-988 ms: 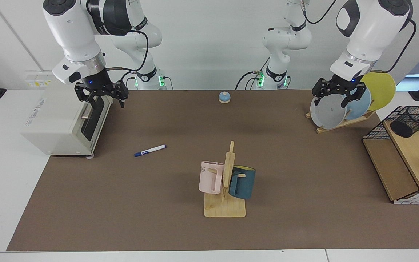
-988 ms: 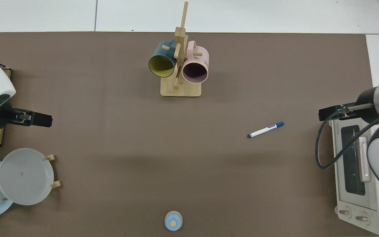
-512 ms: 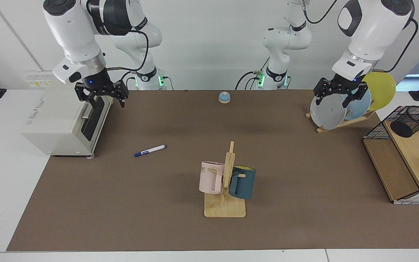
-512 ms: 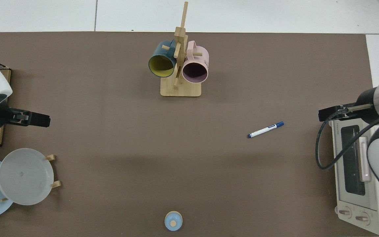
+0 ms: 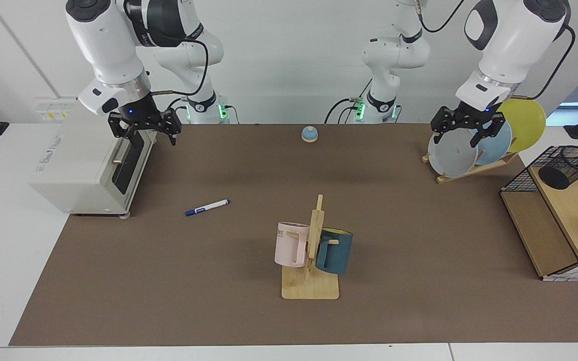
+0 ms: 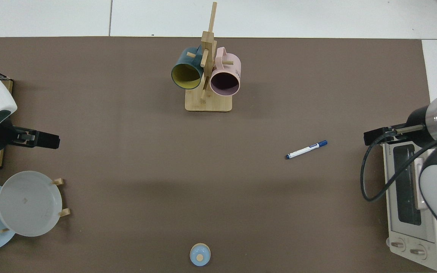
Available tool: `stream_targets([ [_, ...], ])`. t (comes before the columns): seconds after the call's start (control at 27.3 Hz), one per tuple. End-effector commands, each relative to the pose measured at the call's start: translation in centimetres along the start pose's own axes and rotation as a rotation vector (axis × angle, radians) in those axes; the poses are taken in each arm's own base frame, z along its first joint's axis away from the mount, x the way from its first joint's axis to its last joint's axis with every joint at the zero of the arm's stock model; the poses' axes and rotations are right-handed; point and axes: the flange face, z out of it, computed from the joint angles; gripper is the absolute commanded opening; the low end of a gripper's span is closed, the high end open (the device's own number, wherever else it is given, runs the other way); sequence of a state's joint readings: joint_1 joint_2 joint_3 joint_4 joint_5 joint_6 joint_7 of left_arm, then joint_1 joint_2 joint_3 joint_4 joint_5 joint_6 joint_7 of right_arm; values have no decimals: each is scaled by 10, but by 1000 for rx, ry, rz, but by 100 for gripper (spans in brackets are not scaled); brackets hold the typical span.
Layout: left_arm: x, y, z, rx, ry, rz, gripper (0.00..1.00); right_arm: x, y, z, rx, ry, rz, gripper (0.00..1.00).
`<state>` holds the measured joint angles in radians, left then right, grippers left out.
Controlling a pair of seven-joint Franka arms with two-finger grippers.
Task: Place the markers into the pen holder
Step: 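Reach the right gripper to the white marker and grasp it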
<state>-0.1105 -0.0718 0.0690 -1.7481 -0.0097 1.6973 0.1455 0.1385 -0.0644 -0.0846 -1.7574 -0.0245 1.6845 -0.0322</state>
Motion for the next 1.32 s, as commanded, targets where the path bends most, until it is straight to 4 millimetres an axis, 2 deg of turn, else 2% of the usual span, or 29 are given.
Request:
stream_targets([
  [0.0, -7, 2, -3, -14, -2, 1, 100, -19, 19, 16, 18, 30, 147, 100],
  [0.22, -8, 2, -3, -14, -2, 2, 100, -9, 20, 63, 23, 21, 521, 100],
  [0.44, -8, 2, -3, -14, -4, 5, 100, 14, -10, 109, 55, -42, 854, 100],
  [0.51, -8, 2, -3, -15, -7, 7, 100, 25, -12, 128, 72, -50, 952, 100],
  [0.62, -9, 3, -3, -15, -10, 17, 100, 39, -2, 161, 131, -86, 1104, 100],
  [0.88, -9, 3, -3, -14, -10, 21, 100, 49, 11, 214, 159, -154, 1191, 100],
  [1.13, -9, 3, -3, -14, -10, 21, 100, 36, 17, 260, 233, -189, 1283, 100],
  [1.28, -9, 4, -2, -15, -17, 21, 100, 37, 19, 277, 225, -189, 1268, 100],
])
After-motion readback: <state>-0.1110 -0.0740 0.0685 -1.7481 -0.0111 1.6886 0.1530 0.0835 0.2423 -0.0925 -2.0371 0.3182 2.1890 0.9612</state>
